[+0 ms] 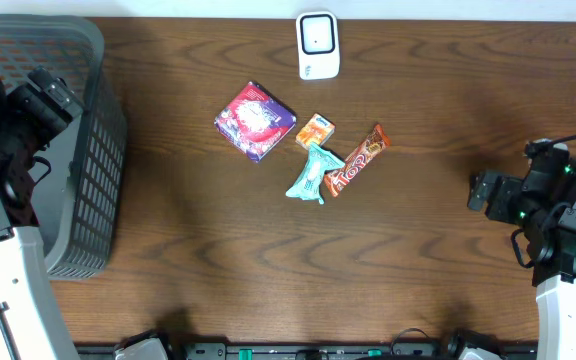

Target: Scan the item barcode

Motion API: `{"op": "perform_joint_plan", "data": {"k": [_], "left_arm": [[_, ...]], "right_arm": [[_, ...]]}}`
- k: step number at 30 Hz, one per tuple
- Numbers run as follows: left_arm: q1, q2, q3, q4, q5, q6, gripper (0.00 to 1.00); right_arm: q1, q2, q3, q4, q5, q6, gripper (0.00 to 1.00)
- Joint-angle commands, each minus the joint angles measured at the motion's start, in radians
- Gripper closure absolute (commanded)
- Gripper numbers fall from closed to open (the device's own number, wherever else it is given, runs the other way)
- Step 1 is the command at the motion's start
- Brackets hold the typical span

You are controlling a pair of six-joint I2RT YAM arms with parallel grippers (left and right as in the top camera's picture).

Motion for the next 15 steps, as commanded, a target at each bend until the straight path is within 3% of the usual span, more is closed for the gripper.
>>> {"op": "perform_joint_plan", "data": {"k": [1, 6, 11, 15], "left_arm": [[0.003, 0.005, 0.006, -0.002, -0.013, -0.002, 0.02], [0.003, 0.005, 0.006, -0.002, -0.013, -0.002, 0.02], [0.003, 0.005, 0.006, -0.002, -0.013, -0.002, 0.02], [0.003, 0.005, 0.006, -0.002, -0.013, -0.002, 0.02]], "right_arm": [[-0.004, -0.003, 0.014, 0.086, -0.169, 0.172, 0.01], [-0.004, -0.003, 0.014, 0.349, -0.337, 0.518, 0.01], [0.031, 0.009, 0.014, 0.579, -0.437, 0.621, 0.01], [0.113, 0.047, 0.014, 0.568, -0.425, 0.642, 0.01]]}}
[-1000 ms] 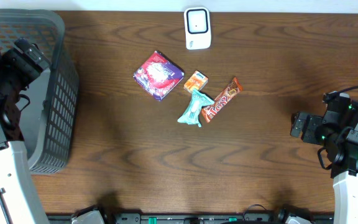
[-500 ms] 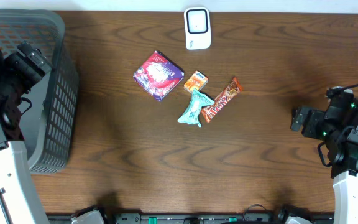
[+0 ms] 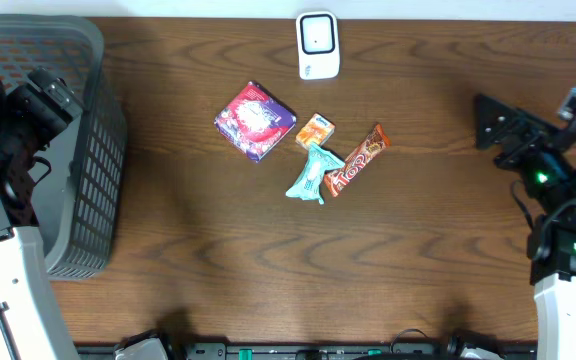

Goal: Scan the item barcode
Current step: 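Reach the right gripper to the chocolate bar and grasp it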

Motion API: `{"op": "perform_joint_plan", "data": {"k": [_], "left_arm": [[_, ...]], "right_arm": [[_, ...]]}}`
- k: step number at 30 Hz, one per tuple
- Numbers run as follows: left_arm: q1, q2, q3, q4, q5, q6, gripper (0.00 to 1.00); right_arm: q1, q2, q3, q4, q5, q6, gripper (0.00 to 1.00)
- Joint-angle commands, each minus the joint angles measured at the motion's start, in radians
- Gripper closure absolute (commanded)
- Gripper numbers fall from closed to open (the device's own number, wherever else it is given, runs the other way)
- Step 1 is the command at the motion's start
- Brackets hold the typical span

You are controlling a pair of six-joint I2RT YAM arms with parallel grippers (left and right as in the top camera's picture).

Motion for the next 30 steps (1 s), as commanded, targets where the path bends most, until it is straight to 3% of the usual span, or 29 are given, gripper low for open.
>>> {"op": "perform_joint_plan", "data": {"k": [1, 10, 17, 20, 24, 25, 27, 28, 30], "left_arm": [[0.003, 0.005, 0.006, 0.0, -0.013, -0.002, 0.02], [0.003, 0.005, 0.006, 0.0, -0.013, -0.002, 0.02], [0.003, 0.005, 0.006, 0.0, -0.013, -0.002, 0.02], [0.003, 0.005, 0.006, 0.0, -0.013, -0.002, 0.02], [0.003, 0.005, 0.006, 0.0, -0.013, -0.002, 0.02], [0.003, 0.005, 0.006, 0.0, -0.013, -0.002, 0.02], [0.003, 0.005, 0.006, 0.0, -0.013, -0.002, 0.02], [0.003, 0.005, 0.006, 0.0, -0.013, -0.002, 0.02], [0.003, 0.005, 0.006, 0.0, -0.013, -0.002, 0.02]], "right_arm": [[0.079, 0.048, 0.008, -0.025, -0.032, 0.081, 0.01], [0.294, 0.311, 0.064, -0.135, 0.2, 0.06, 0.01], [0.404, 0.606, 0.481, -0.699, 0.54, -0.113, 0.01], [0.425, 0.691, 0.604, -0.772, 0.497, -0.145, 0.01], [0.438, 0.71, 0.615, -0.742, 0.37, -0.136, 0.05], [0.44, 0.713, 0.613, -0.72, 0.37, -0.107, 0.24], [0.446, 0.719, 0.613, -0.693, 0.375, -0.06, 0.37], [0.447, 0.725, 0.613, -0.679, 0.375, -0.023, 0.4], [0.451, 0.753, 0.613, -0.674, 0.385, 0.137, 0.36]]}}
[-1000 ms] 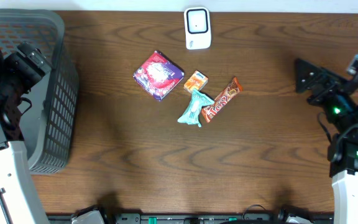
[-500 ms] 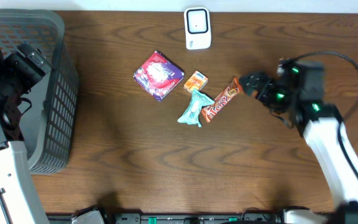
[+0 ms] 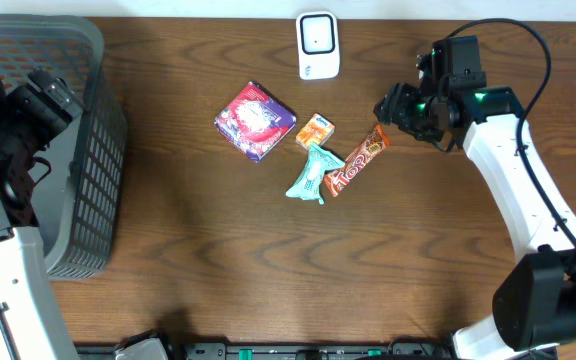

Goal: Scan the item barcode
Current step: 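Reach the right gripper to the chocolate bar and grasp it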

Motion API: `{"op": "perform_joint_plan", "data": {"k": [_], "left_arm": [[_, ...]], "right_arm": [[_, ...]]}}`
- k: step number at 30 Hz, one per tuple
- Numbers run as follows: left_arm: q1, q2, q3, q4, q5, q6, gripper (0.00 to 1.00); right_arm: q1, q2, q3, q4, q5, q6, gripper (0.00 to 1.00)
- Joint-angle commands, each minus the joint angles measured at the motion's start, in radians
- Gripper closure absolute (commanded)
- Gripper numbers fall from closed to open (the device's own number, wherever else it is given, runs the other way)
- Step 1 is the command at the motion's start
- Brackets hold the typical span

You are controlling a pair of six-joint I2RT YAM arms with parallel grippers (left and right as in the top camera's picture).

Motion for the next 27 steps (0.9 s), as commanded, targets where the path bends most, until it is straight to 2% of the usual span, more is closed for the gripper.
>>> {"op": "perform_joint_plan", "data": {"k": [1, 11, 20, 24, 27], "left_arm": [[0.003, 0.005, 0.006, 0.0, -0.012, -0.002, 0.02], [0.003, 0.005, 0.006, 0.0, -0.012, -0.002, 0.02], [0.003, 0.005, 0.006, 0.0, -0.012, -0.002, 0.02], [0.003, 0.005, 0.006, 0.0, -0.012, -0.001, 0.02], [0.003, 0.005, 0.006, 0.0, -0.012, -0.002, 0.02]], "right_arm": [[0.017, 0.054, 0.015, 0.002, 0.003, 0.202, 0.37], [0.073, 0.274, 0.015, -0.035, 0.011, 0.358, 0.42], [0.085, 0.408, 0.015, -0.035, -0.029, 0.407, 0.43], [0.096, 0.451, 0.015, -0.027, -0.029, 0.415, 0.56], [0.097, 0.457, 0.015, -0.03, -0.029, 0.388, 0.85]]}}
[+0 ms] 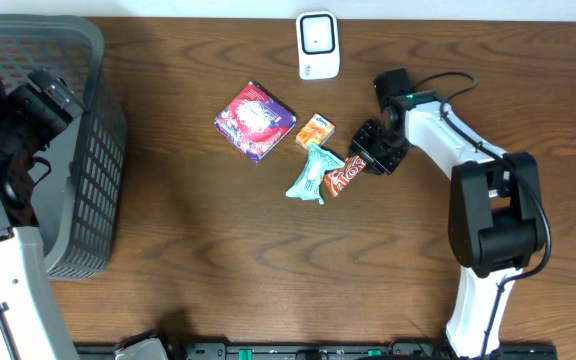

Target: Scan the item barcode

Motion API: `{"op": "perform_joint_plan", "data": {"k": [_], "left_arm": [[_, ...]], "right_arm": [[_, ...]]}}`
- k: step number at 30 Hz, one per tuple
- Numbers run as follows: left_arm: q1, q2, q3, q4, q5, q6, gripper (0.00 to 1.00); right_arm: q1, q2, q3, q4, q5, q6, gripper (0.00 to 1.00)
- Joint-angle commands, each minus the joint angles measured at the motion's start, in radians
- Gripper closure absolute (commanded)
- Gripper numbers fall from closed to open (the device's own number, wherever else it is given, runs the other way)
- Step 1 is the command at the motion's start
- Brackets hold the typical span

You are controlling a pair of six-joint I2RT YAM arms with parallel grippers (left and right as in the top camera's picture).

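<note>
A white barcode scanner (318, 45) stands at the far middle of the table. In the middle lie a purple packet (255, 121), a small orange box (315, 130), a teal wrapper (308, 175) and an orange chocolate bar (339, 181). My right gripper (371, 157) is down over the bar's far right end and hides it. The overhead view does not show how its jaws stand or whether they hold the bar. My left gripper (40, 104) hangs over the basket at the far left, its state unclear.
A grey mesh basket (90, 160) fills the left side of the wooden table (268, 270). The right arm's white links run from the front right edge up to the bar. The items lie close together, the teal wrapper touching the bar.
My right gripper has moved from just right of the bar's far end down and left onto that end, which it now covers. The items and the left arm have not moved.
My right gripper started at the table's right edge, low and folded back. It then stood further back on the right, then close to the bar's far end near the scanner. Now it sits on the bar's end. Nothing else has shifted.
</note>
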Motion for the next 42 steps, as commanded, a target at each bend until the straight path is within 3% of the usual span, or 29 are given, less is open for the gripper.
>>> {"op": "perform_joint_plan", "data": {"k": [1, 7, 14, 18, 24, 26, 35, 42], "left_arm": [[0.003, 0.005, 0.006, 0.0, -0.012, -0.002, 0.02], [0.003, 0.005, 0.006, 0.0, -0.012, -0.002, 0.02], [0.003, 0.005, 0.006, 0.0, -0.012, -0.002, 0.02], [0.003, 0.005, 0.006, 0.0, -0.012, -0.002, 0.02], [0.003, 0.005, 0.006, 0.0, -0.012, -0.002, 0.02], [0.003, 0.005, 0.006, 0.0, -0.012, -0.002, 0.02], [0.003, 0.005, 0.006, 0.0, -0.012, -0.002, 0.02], [0.003, 0.005, 0.006, 0.0, -0.012, -0.002, 0.02]], "right_arm": [[0.01, 0.053, -0.008, -0.003, 0.009, -0.029, 0.99], [-0.015, -0.01, -0.002, -0.006, 0.009, -0.137, 0.99], [-0.112, -0.187, 0.003, 0.035, -0.1, -0.46, 0.99], [-0.163, -0.277, 0.003, 0.085, -0.3, -0.529, 0.99], [-0.185, -0.303, 0.003, 0.198, -0.919, -0.781, 0.99], [-0.178, -0.302, 0.003, 0.202, -1.035, -0.847, 0.99], [-0.112, -0.302, 0.003, 0.202, -1.244, -1.001, 0.99], [-0.006, -0.302, 0.003, 0.209, -1.205, -1.079, 0.99]]}}
